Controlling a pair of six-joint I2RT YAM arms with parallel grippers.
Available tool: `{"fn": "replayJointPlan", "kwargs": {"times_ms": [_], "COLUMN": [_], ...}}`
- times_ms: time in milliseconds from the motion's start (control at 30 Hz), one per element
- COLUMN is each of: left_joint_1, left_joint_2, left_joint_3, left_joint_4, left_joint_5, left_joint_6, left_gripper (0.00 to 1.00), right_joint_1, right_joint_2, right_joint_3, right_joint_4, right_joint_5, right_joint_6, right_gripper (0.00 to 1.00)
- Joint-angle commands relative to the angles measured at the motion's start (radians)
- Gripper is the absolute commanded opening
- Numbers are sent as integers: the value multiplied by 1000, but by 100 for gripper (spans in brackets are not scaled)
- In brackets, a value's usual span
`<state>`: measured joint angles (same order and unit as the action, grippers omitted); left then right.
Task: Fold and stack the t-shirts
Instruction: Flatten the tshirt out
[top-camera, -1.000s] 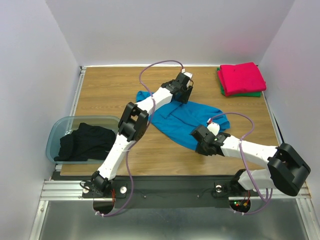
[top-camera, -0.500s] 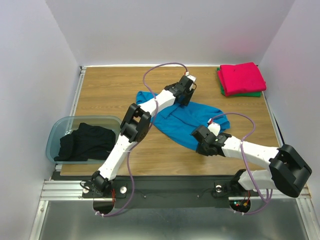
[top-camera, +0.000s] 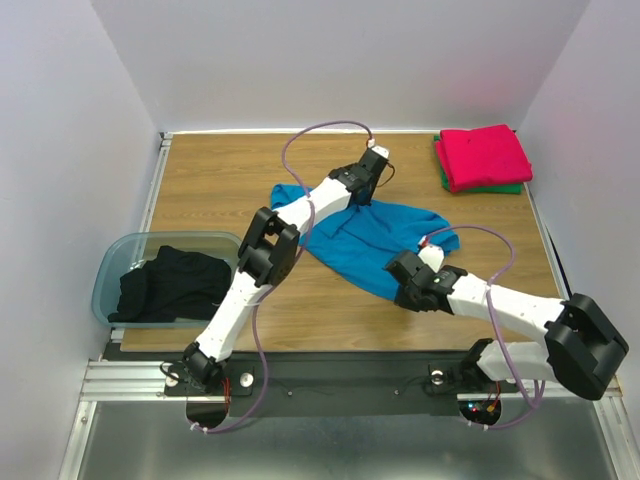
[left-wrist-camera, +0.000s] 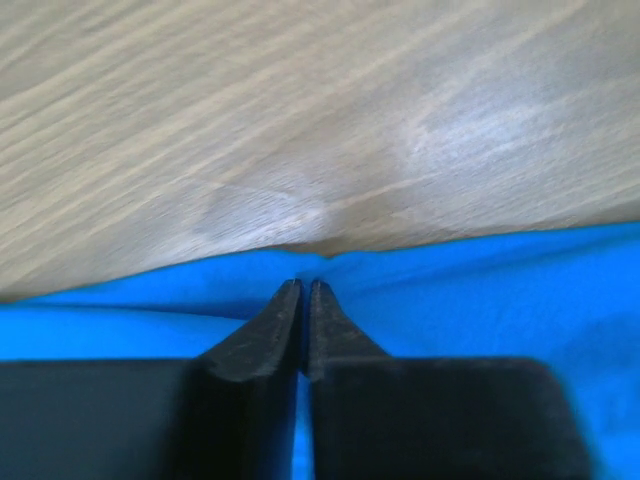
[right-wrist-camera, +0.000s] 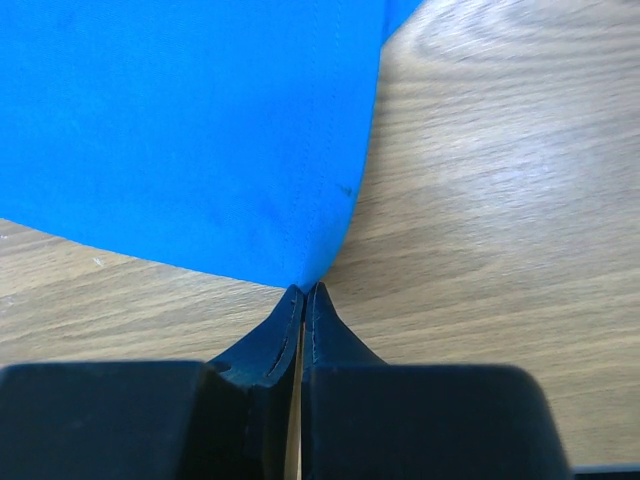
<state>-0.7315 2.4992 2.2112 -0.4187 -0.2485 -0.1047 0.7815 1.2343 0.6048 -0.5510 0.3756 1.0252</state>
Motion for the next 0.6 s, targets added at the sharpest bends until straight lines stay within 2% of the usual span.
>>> {"fn": "replayJointPlan", "kwargs": {"times_ms": [0, 133, 300, 567], "left_joint_1": [12, 24, 53, 57], "left_joint_2": [-204, -318, -523, -743], "left_joint_3": [-21, -137, -348, -518], "left_joint_4": [-12, -9, 32, 47], "left_joint_5": [-81, -123, -100, -15], "left_joint_6": [-43, -81, -102, -133], "left_gripper": [8, 0, 0, 0], "right_joint_1": [-10, -13, -16, -19], "right_joint_2": [-48, -104, -192, -297], "right_joint_3": [-16, -20, -23, 30], "right_joint_4": [-46, -85, -156, -181], "right_joint_5": [60, 75, 97, 82], "right_joint_6": [19, 27, 36, -25], "right_gripper": [0, 0, 0, 1]}}
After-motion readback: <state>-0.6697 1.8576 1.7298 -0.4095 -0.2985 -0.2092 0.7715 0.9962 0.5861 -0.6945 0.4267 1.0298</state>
